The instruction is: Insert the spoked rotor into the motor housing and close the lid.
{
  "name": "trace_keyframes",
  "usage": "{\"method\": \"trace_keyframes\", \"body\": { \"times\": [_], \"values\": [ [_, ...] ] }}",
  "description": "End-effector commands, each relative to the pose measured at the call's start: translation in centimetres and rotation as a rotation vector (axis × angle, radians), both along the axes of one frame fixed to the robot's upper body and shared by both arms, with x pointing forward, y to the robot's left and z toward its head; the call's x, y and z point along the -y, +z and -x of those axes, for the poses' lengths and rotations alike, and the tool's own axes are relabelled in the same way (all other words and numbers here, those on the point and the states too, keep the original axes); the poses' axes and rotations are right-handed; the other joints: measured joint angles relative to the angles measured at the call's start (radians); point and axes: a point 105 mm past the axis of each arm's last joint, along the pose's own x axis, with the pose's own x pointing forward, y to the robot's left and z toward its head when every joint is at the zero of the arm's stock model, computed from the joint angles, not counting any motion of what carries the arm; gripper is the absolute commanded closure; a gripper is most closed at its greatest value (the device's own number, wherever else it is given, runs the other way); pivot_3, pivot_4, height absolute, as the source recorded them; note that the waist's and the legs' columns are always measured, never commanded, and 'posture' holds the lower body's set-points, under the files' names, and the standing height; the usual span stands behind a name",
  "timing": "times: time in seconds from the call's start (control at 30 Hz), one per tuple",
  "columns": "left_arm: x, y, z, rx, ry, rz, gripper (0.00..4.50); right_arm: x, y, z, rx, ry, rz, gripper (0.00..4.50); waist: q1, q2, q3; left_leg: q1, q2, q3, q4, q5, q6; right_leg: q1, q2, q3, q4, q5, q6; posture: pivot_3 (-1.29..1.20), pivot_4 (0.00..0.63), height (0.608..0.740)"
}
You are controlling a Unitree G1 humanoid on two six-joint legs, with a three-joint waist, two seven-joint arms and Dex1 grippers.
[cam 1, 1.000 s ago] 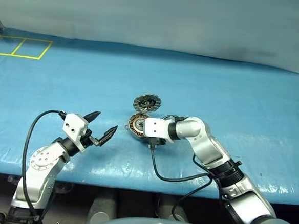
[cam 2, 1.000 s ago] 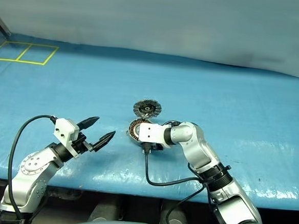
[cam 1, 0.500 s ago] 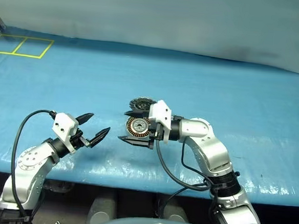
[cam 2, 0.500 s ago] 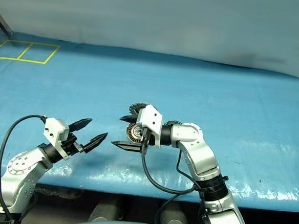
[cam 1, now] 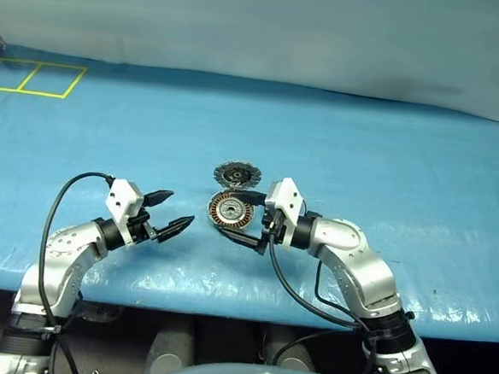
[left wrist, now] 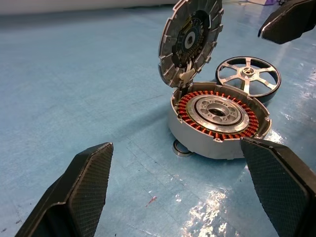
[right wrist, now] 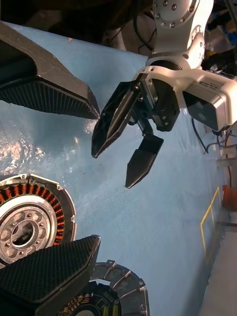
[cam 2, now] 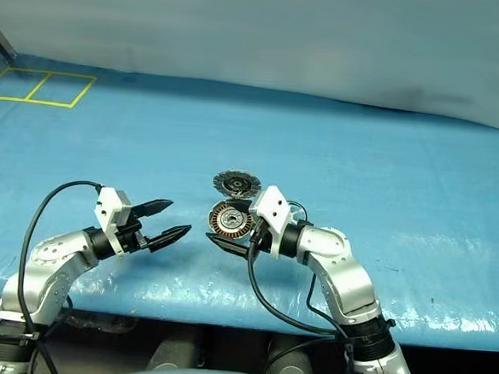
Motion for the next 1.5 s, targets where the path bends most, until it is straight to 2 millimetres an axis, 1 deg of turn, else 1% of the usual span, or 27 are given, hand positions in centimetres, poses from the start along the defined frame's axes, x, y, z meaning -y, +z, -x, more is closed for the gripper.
{"method": "trace_keyframes", "body": {
  "times": [0.03,0.13,0.23,0.37,0.5,0.77,1.07,1.1,1.17,1.5],
  "values": [
    [0.6,-0.7,-0.4,0.021,-0.049,-0.076,0.0,0.0,1.5,0.2,0.067,0.005,-0.022,0.51,0.001,0.0,0.0,0.0,0.0,0.0,0.0,0.0,0.0,0.0,0.001,0.0,0.0,0.0,0.0,0.0,0.15,0.74],
    [1.0,-2.1,-0.7,0.014,-0.088,-0.14,0.0,0.0,1.6,0.0,0.075,0.002,-0.016,0.51,0.002,0.0,0.0,0.0,0.001,-0.001,0.0,0.0,0.0,0.0,0.002,0.0,0.0,0.0,-0.001,0.0,0.15,0.74],
    [1.0,-2.7,-1.7,0.051,-0.075,-0.182,0.0,0.0,1.6,0.0,0.081,0.0,-0.01,0.51,0.001,0.0,0.0,0.0,0.001,0.0,0.0,0.0,0.0,0.0,0.002,0.0,0.0,0.0,-0.001,0.0,0.15,0.74],
    [1.4,-3.4,-2.5,0.073,-0.09,-0.215,0.0,0.2,1.6,-0.1,0.085,-0.005,-0.006,0.51,0.002,0.0,0.0,0.0,0.002,0.0,0.0,0.0,0.0,0.0,0.003,0.0,0.0,0.001,-0.001,0.0,0.15,0.74],
    [2.2,-3.6,-3.1,0.078,-0.111,-0.2,0.0,0.3,1.7,-0.1,0.088,-0.011,-0.004,0.51,0.003,0.0,0.0,0.0,0.001,0.0,0.0,0.0,0.0,0.0,0.003,0.001,0.0,0.001,-0.001,0.0,0.15,0.74],
    [3.9,-4.2,-3.5,0.061,-0.165,-0.177,0.0,0.3,1.6,-0.2,0.094,-0.028,0.002,0.51,0.003,0.0,0.0,0.0,0.001,0.0,0.0,0.0,0.0,0.0,0.003,0.001,0.0,0.003,0.003,0.0,0.15,0.74],
    [4.6,-4.7,-3.8,0.05,-0.165,-0.161,0.0,0.3,1.6,-0.5,0.101,-0.051,-0.002,0.51,0.011,0.0,0.0,0.0,0.001,0.0,0.005,0.0,0.0,0.003,0.003,0.001,0.0,0.003,0.002,0.0,0.15,0.74],
    [4.6,-4.7,-3.9,0.05,-0.165,-0.162,0.38,0.3,1.6,-0.5,0.101,-0.052,-0.003,0.47,0.011,0.0,0.0,0.0,0.001,0.0,0.006,0.0,0.0,0.003,0.003,0.001,0.0,0.003,0.002,0.0,0.15,0.74],
    [4.7,-4.9,-3.8,0.043,-0.172,-0.174,0.86,0.3,1.6,-0.6,0.103,-0.055,-0.004,0.47,0.011,0.0,0.0,0.0,0.001,0.0,0.007,0.0,0.0,0.004,0.003,0.002,0.0,0.003,0.002,0.0,0.15,0.74],
    [4.4,-5.2,-3.8,0.027,-0.175,-0.188,0.86,0.3,1.7,-0.7,0.11,-0.066,-0.012,0.47,0.01,0.0,0.0,0.0,0.001,0.0,0.01,0.0,0.0,0.005,0.003,0.002,0.0,0.004,0.002,0.0,0.15,0.74]
  ]
}}
